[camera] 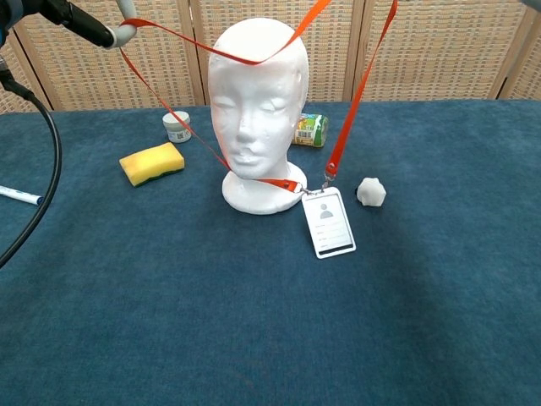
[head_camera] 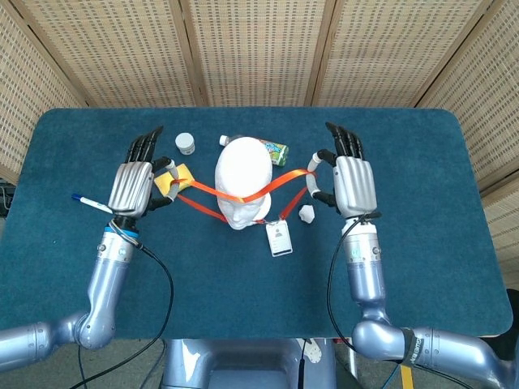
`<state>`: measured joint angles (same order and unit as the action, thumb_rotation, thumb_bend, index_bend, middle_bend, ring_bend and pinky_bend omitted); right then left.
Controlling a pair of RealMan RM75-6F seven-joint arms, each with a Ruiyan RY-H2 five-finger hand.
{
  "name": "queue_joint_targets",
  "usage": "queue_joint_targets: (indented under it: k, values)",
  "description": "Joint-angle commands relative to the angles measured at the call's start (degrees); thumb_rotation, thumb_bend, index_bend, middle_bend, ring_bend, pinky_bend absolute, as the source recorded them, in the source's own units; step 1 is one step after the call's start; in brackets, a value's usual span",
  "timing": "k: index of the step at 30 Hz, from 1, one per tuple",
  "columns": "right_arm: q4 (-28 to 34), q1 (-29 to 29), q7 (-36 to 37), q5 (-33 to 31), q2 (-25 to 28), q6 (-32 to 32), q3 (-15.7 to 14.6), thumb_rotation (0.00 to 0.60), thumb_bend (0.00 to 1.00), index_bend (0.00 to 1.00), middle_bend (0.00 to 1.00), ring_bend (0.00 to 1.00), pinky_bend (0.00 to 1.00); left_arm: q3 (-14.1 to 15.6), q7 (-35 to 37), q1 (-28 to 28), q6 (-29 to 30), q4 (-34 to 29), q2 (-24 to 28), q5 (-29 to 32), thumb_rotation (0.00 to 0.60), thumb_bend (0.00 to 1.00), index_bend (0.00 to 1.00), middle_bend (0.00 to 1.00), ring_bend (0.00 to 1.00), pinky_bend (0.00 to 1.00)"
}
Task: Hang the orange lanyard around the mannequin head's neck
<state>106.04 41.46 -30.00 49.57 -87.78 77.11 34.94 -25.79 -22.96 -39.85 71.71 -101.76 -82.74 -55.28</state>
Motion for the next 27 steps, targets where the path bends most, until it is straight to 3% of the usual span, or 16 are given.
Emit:
queue_joint_targets:
  k: [1, 11, 27]
  values:
    - [-1.96, 1.45, 3.17, -3.55, 0.42, -1.73, 3.18, 0.6, 0.48, 0.74, 0.07, 0.0, 0.0, -2.28, -0.21, -2.08, -1.23, 2.31, -0.86, 4.32, 0.6, 0.72, 0.82, 0.0, 0.0, 0.0]
    - [-6.05, 5.45, 4.83, -9.35, 2.13, -4.17, 6.71, 0.6, 0.48, 0.74, 0.07, 0.0, 0.0, -4.33, 0.97, -4.98, -2.08, 5.78, -2.03, 8.6, 0.6, 0.72, 0.82, 0.0, 0.0, 0.0]
    - [-21.87, 13.85, 4.18, -15.45, -0.68, -9.36, 5.04, 0.6, 0.48, 0.74, 0.08, 0.0, 0.0, -5.56, 0.48, -9.65, -1.78, 14.17, -6.57, 14.91, 0.6, 0.72, 0.82, 0.0, 0.0, 0.0]
